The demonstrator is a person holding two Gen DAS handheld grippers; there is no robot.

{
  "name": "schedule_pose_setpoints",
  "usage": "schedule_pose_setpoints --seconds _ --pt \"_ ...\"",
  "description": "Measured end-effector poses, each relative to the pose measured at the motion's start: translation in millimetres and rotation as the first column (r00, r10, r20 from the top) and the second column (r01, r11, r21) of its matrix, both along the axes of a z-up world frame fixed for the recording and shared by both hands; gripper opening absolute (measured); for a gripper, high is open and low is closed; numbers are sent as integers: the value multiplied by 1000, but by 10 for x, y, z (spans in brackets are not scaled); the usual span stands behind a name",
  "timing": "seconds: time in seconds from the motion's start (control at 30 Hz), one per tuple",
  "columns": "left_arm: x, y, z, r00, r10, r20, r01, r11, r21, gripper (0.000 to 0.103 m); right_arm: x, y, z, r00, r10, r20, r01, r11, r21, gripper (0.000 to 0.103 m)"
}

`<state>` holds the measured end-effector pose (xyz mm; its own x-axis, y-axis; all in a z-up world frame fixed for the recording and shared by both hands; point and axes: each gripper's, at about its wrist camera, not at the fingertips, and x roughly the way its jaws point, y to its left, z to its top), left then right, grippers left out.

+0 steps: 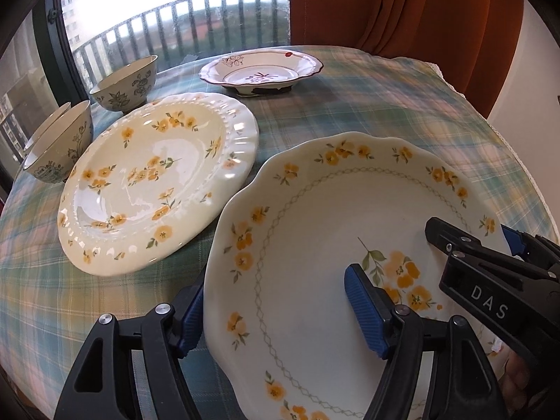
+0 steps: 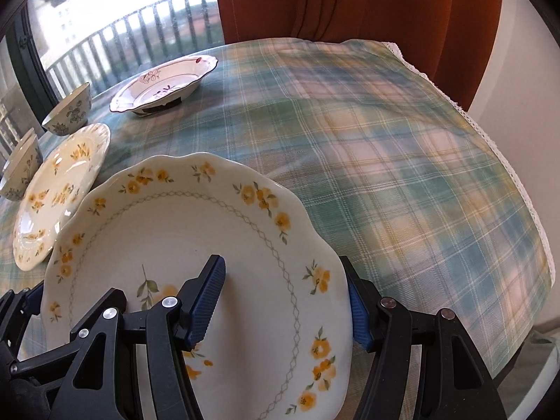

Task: Organize plates and bowls

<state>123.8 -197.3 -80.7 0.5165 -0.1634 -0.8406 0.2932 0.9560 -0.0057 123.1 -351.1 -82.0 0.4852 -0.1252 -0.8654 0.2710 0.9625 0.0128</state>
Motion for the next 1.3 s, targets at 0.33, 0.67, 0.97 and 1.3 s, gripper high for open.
schedule_pose_setpoints --seconds 0.33,0.67,0.97,1.3 --pt "-118 48 78 999 -42 -7 42 999 -23 88 -184 62 167 998 -20 66 21 1000 -2 86" --pt "-351 360 464 994 -21 111 27 998 -54 96 -476 432 636 975 21 220 -16 1000 -22 94" --pt "-415 837 757 971 7 238 8 998 -63 100 -542 1049 950 944 80 320 -72 997 -37 94" --pt "-167 1278 824 954 65 292 -47 997 -69 99 -296 1489 1024 941 48 335 -38 999 -36 94"
